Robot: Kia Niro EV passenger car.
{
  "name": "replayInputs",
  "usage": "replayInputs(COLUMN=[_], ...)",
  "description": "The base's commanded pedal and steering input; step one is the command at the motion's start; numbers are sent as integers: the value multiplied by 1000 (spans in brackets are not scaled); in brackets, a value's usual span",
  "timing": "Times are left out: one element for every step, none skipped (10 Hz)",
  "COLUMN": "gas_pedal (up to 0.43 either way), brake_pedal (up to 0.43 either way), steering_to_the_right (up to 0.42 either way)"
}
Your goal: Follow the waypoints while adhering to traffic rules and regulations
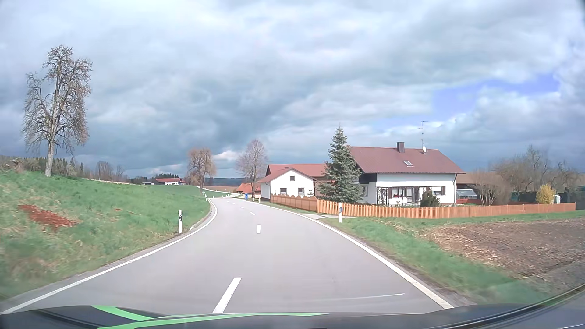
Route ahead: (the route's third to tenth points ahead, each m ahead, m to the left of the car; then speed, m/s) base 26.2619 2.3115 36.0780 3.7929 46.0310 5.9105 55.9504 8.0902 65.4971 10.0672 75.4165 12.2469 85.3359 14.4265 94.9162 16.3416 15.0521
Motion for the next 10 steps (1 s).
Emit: replayInputs(gas_pedal=[79, 79, 79, 79, 79, 79, 79, 79, 79, 79], brake_pedal=[0, 0, 0, 0, 0, 0, 0, 0, 0, 0], steering_to_the_right=[-23, -23, -23, -23, -23, -23, -24, -25, -27, -30])
